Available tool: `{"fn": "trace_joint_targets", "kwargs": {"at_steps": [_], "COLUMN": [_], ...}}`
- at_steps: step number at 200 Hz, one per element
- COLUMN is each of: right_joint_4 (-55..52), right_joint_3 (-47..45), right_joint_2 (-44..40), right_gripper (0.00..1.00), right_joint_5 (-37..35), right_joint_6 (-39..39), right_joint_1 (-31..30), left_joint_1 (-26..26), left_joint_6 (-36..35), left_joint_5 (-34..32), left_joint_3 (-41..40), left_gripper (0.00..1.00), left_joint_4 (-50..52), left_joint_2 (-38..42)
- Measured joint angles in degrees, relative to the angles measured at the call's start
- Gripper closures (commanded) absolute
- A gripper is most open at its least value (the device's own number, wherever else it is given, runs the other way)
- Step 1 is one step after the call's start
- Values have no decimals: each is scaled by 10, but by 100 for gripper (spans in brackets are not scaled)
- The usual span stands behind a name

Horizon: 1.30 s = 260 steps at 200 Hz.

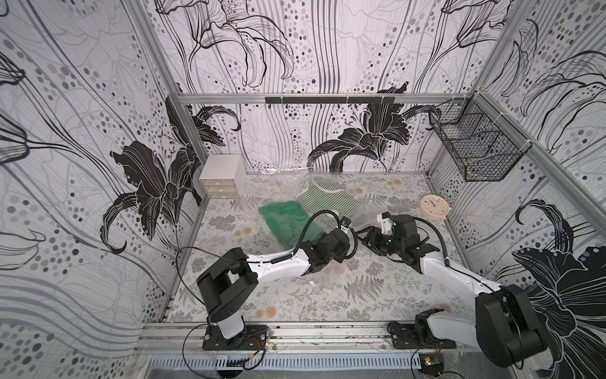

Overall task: Take the tank top out of the vacuum bag
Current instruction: Adjust the vacuum bag at the center of the board.

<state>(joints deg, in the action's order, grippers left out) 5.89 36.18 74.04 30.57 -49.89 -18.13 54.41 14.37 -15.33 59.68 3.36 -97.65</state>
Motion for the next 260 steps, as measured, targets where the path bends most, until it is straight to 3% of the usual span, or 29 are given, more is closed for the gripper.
{"fn": "trace_joint_targets", "kwargs": {"at_steps": [34, 53, 83, 95, 106, 116, 151, 165, 207, 230, 239, 260], "right_joint_4": [22, 19, 12, 10, 6, 5, 3, 3, -1, -8, -10, -16], "right_joint_3": [62, 94, 110, 110, 110, 110, 110, 110, 110, 110, 110, 109], "right_joint_2": [89, 120, 131, 131, 131, 131, 131, 130, 129, 124, 123, 118], "right_gripper": [48, 70, 84, 92, 95, 96, 96, 96, 96, 92, 86, 58], "right_joint_5": [4, 3, 2, 1, -2, -2, -1, -1, -1, -2, -2, -3], "right_joint_6": [-22, -27, -34, -33, -36, -37, -41, -44, -46, -45, -45, -41], "right_joint_1": [-10, -13, -17, -18, -19, -20, -28, -29, -29, -29, -29, -29], "left_joint_1": [0, 0, 0, 0, 0, 0, 0, 0, -1, -5, -7, -8], "left_joint_6": [-5, -9, -17, -19, -22, -26, -29, -30, -33, -31, -33, -34], "left_joint_5": [5, 7, 10, 13, 15, 17, 26, 27, 10, -6, -12, -18], "left_joint_3": [-7, -12, -13, -13, -13, -13, -13, -13, -13, -13, -13, -13], "left_gripper": [100, 100, 99, 92, 73, 64, 40, 36, 54, 88, 100, 100], "left_joint_4": [-12, -14, -21, -23, -25, -26, -39, -46, -51, -50, -51, -49], "left_joint_2": [0, 0, 0, 0, 0, 0, -2, -6, -27, -31, -31, -31]}}
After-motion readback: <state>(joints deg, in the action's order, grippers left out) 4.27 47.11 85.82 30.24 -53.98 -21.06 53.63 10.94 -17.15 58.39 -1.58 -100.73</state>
